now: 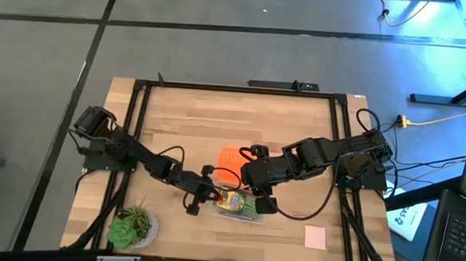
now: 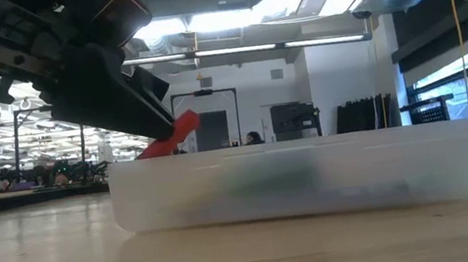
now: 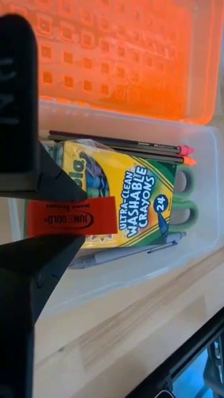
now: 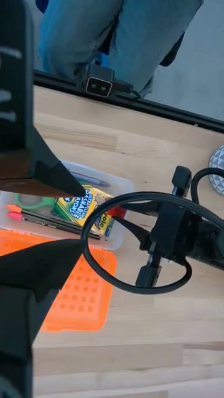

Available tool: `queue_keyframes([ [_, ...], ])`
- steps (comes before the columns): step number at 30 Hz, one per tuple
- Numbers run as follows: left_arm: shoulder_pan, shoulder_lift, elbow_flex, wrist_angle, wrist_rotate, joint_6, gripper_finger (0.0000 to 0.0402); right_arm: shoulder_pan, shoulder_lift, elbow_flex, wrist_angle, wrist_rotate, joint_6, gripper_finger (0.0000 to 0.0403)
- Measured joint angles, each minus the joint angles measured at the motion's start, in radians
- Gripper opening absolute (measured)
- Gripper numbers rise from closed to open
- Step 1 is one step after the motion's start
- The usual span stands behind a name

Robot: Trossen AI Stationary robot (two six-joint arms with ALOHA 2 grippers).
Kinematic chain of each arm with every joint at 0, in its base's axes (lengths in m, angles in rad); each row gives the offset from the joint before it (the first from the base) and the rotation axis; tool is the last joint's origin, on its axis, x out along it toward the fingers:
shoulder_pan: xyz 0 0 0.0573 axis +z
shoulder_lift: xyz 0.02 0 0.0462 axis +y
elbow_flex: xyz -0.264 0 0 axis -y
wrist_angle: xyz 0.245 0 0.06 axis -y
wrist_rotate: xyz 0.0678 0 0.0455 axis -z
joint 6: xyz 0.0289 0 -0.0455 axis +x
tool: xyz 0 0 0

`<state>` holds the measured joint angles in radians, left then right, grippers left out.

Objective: Pack school essentials
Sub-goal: Put the red eraser into the orange supply box, then put the pink sticky note into the orange supply box

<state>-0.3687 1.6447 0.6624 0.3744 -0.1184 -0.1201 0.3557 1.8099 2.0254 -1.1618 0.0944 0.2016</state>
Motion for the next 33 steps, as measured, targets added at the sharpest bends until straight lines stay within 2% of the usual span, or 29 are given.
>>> queue_keyframes([
  [12,0.0,0.0,0.0,0.0,-0.014,-0.004,0.0158,0.0,0.0,0.0,0.0,0.0,0.0,0.012],
  [19,0.0,-0.031,0.0,-0.006,-0.011,-0.007,0.0164,0.0,0.0,0.0,0.0,0.0,0.0,0.012],
  [26,0.0,-0.148,0.0,-0.101,-0.011,-0.001,0.0164,0.0,0.0,0.0,0.001,0.0,0.0,0.012],
  [29,0.0,-0.203,0.0,-0.168,-0.036,-0.002,0.0164,0.0,0.0,0.0,0.004,0.001,-0.006,0.012],
  [33,0.0,-0.271,0.0,-0.247,-0.094,-0.008,0.0164,-0.001,0.0,0.0,0.065,0.001,-0.106,0.012],
])
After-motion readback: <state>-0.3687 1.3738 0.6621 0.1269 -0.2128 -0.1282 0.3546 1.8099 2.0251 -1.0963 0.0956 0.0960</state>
